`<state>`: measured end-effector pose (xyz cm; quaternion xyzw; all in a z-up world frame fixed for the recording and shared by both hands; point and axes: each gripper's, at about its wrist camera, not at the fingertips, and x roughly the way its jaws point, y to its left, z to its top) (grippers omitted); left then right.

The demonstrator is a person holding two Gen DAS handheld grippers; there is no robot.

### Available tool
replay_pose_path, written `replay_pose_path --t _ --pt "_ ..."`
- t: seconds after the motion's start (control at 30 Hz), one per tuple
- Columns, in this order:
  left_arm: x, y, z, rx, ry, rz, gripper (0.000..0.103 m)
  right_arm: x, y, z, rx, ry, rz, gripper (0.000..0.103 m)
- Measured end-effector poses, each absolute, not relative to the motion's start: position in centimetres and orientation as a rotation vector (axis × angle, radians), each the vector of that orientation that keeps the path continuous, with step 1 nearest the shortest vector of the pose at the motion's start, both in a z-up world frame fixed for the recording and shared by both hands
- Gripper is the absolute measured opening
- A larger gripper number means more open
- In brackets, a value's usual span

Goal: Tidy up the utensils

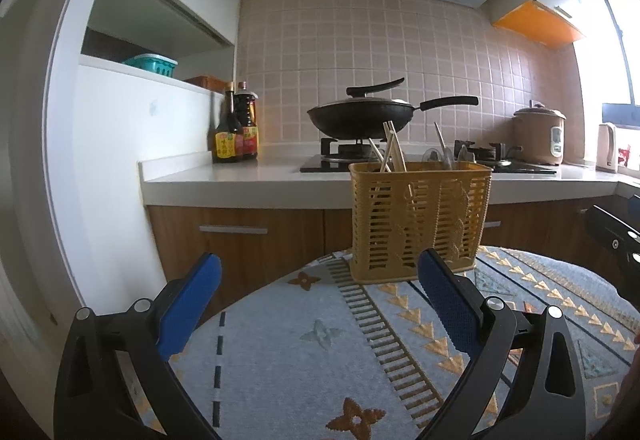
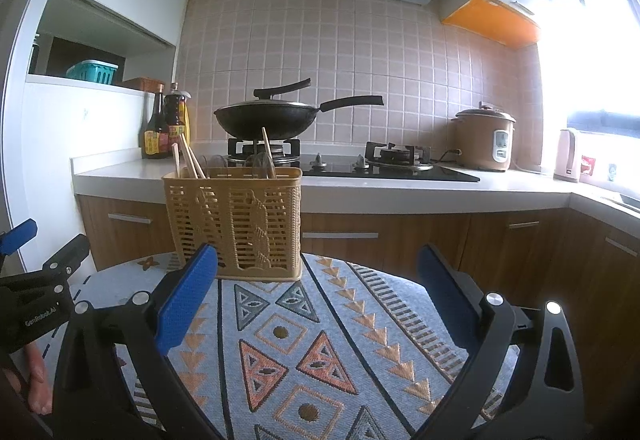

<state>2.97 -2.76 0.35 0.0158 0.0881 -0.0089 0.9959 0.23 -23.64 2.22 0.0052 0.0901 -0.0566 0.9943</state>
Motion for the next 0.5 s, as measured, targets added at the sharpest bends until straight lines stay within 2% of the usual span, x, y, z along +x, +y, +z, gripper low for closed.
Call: replay_pose_path --t 0.5 --pt "3.05 -3.01 0.3 0.047 0.181 -0.029 0.095 0.42 -23.67 2.23 0.016 0.188 -0.118 0.095"
